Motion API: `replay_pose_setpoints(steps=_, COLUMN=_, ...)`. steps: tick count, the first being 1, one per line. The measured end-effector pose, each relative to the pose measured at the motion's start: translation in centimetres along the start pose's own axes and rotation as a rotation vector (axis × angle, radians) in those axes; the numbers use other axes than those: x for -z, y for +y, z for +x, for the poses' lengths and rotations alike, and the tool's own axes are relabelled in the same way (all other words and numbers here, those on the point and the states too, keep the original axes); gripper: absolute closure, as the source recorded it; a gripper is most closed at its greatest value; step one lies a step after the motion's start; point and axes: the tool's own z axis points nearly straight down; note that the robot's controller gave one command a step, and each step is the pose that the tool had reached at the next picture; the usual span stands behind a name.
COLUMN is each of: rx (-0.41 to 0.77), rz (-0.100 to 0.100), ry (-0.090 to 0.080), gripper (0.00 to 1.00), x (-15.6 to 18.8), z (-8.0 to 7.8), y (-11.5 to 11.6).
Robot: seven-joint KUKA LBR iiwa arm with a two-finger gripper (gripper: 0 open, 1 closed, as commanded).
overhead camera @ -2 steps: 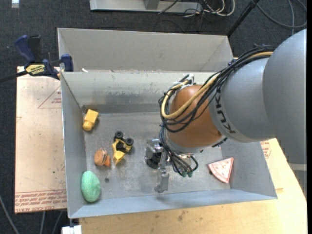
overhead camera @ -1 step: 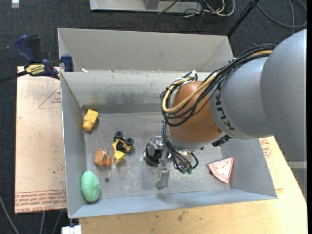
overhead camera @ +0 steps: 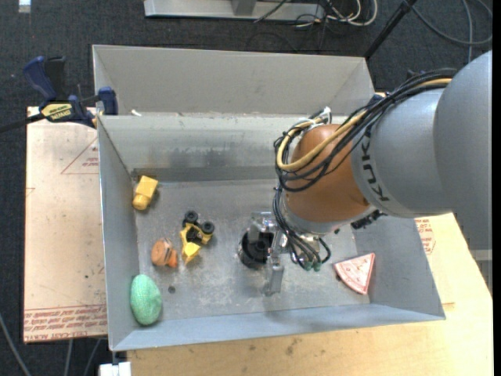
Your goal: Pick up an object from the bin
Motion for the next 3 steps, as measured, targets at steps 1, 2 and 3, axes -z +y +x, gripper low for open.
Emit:
replay_pose_setpoints(steps=1, rx=-0.093, rz=0.000, ry=-0.001, gripper=1.00, x=0.3, z=-7.1, y=-1.8)
replay_pose_setpoints(steps=2, rx=-0.093, rz=0.001, ry=-0.001, gripper=1.00, x=0.2, z=-7.1, y=-1.8)
replay_pose_setpoints(steps=3, rx=-0.056, rz=0.001, ry=0.000, gripper=1.00, x=12.8, z=-5.0, y=-2.5)
